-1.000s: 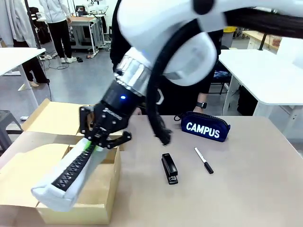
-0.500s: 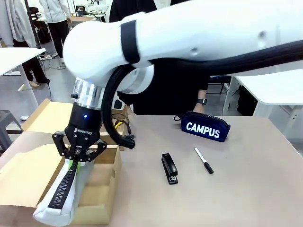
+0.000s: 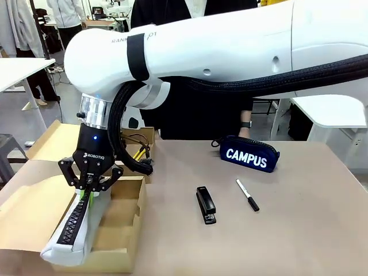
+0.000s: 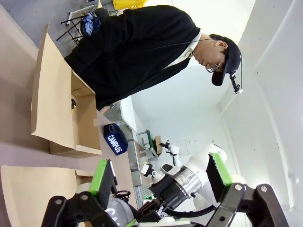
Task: Place items inside the box.
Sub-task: Pick up a Pencil pouch or Stapler and place it inside the Mailer Box closest to the robot.
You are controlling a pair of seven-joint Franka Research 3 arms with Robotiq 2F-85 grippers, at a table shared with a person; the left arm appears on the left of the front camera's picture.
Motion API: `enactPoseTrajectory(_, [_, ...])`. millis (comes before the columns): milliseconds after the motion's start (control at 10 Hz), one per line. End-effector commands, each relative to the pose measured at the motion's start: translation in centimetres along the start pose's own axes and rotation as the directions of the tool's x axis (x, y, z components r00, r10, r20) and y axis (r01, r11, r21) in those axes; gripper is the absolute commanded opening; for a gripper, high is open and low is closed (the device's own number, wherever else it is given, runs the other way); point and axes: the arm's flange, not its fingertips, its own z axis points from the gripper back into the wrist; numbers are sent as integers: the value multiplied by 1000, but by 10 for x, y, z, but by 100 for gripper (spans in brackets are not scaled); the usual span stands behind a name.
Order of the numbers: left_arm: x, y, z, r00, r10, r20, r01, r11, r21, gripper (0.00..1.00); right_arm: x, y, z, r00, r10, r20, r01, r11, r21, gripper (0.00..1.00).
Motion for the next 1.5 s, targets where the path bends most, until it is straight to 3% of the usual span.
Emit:
enactPoseTrajectory(0, [-3,-1,-1,1000,-20,6,20,1000,-17,100,-3,7,3,999,-16,32,17,1000,-23,11])
enactPoseTrajectory(200, [-3,-1,-1,1000,-20,6,20,1000,-17,100,6,7,-2,999,-13,31,14,1000,-26,11])
enactPoseTrajectory(500, [-3,-1,-1,1000,-20,6,20,1000,-17,100,18,3,-11,992,18,127,-16,1000,-19,11])
enactPoseTrajectory(900, [-3,-1,-1,1000,-20,6,20,1000,-17,100,22,3,-11,996,-3,84,6,999,-36,11])
enactPoseTrajectory(1400, [-3,-1,-1,1000,-20,6,20,1000,-17,100,12,5,5,991,29,128,-31,999,13,11])
